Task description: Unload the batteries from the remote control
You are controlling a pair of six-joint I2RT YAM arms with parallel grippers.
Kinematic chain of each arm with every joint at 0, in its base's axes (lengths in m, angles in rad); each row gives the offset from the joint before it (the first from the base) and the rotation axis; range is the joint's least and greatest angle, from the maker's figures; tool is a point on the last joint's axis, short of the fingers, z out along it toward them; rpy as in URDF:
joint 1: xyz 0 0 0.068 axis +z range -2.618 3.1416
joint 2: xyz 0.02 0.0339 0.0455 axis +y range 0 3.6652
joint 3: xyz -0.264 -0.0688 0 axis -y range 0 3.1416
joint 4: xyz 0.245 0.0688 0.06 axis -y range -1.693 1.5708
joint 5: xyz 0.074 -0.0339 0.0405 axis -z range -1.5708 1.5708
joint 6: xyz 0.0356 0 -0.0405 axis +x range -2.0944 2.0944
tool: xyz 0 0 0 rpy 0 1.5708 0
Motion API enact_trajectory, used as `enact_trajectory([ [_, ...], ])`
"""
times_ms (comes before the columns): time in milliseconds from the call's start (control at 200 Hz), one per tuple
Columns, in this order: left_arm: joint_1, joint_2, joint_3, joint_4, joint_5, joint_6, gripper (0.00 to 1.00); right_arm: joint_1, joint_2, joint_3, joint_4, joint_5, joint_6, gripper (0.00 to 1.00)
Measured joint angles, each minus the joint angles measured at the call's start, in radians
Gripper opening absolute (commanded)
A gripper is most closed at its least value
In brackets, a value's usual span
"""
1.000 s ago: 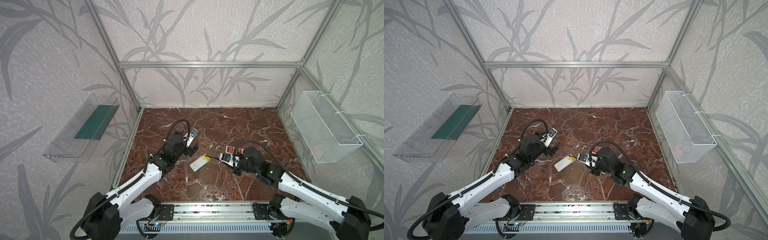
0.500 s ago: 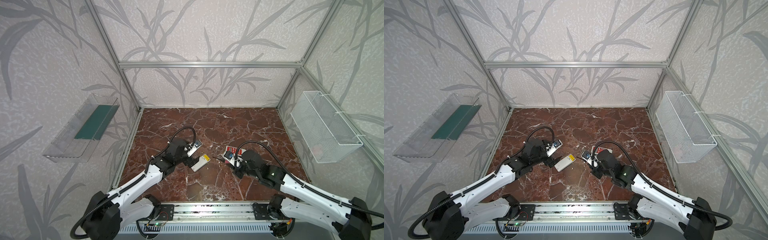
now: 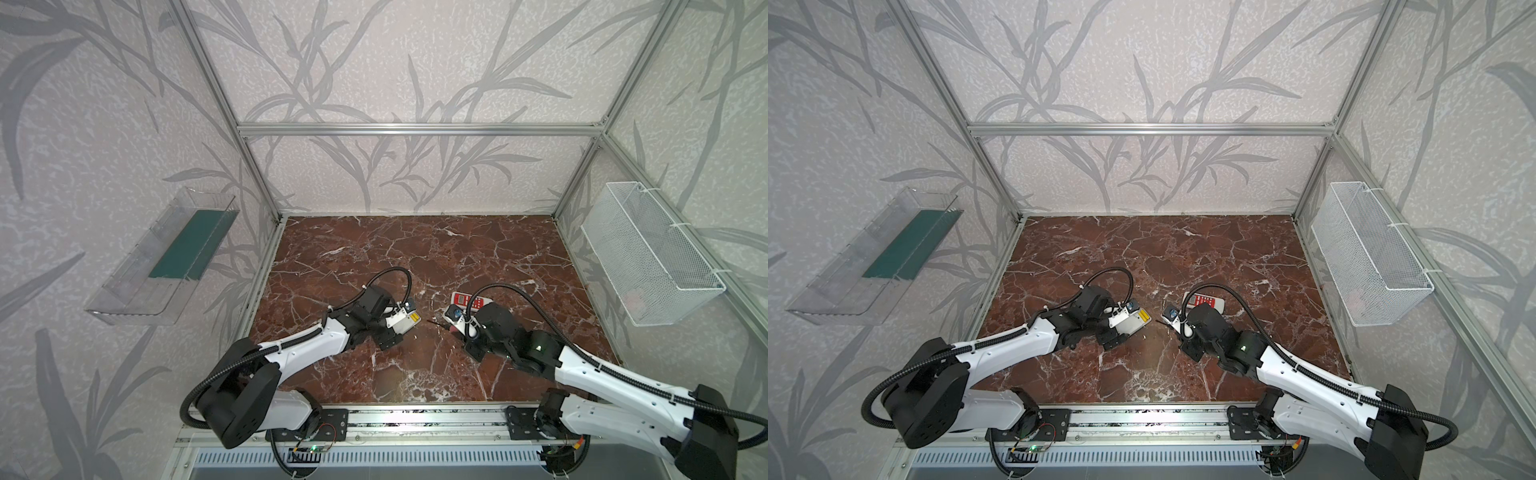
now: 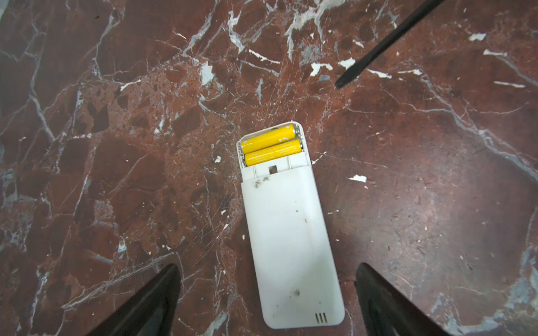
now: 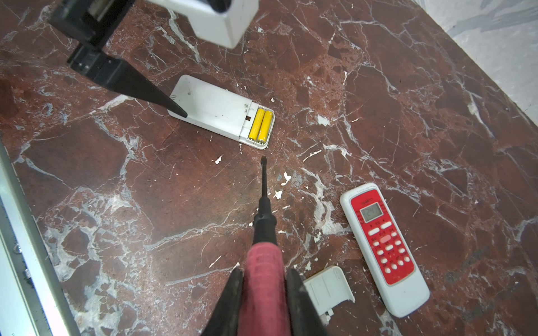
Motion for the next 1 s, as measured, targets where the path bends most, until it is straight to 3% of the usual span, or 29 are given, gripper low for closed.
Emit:
enact_trajectory([
  [515,-0.004,0.254,0.287,-0.293,-0.002,0.021,0.87,0.002,0.031,0.007,0.035,-0.011,0.027,0.0],
  [750,-0.004,0.293,0.301,-0.399,-0.009,0.02,0.86,0.002,0.032,0.01,0.036,-0.013,0.034,0.0],
  [1000,-0.004,0.293,0.29,-0.4,-0.037,0.021,0.75,0.003,0.049,0.01,0.054,-0.015,0.049,0.0],
])
